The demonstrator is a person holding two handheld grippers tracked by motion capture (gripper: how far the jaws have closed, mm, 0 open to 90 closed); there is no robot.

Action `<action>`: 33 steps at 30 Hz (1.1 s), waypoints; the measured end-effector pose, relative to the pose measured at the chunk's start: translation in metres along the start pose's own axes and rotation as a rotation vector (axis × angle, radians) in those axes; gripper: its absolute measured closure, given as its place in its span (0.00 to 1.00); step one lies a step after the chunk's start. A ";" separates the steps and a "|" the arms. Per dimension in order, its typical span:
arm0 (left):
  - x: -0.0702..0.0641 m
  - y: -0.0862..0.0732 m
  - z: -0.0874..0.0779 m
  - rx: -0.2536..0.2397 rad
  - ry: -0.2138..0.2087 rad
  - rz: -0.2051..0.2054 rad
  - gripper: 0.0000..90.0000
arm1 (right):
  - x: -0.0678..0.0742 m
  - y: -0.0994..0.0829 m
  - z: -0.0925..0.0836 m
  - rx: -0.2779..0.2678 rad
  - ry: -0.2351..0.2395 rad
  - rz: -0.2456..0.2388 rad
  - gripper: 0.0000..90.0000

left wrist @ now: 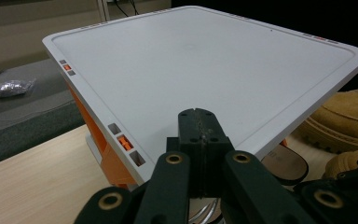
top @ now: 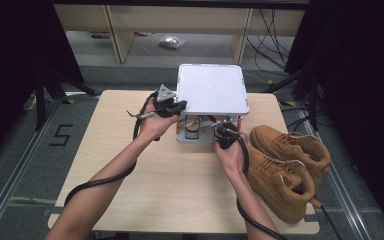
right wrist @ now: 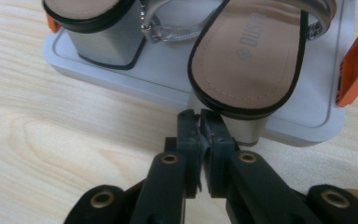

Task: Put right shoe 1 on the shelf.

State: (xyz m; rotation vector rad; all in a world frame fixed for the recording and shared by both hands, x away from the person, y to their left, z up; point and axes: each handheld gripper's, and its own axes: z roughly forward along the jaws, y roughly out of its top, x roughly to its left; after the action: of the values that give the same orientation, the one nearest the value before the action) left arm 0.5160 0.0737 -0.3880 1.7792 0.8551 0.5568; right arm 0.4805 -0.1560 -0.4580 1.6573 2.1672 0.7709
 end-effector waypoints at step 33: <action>-0.001 0.001 0.000 0.005 -0.004 0.001 1.00 | -0.009 0.004 0.007 -0.033 -0.056 0.053 1.00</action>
State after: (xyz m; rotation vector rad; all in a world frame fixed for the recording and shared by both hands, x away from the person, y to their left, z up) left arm 0.5159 0.0730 -0.3875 1.7845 0.8535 0.5522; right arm 0.4899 -0.1626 -0.4617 1.7058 2.0689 0.7612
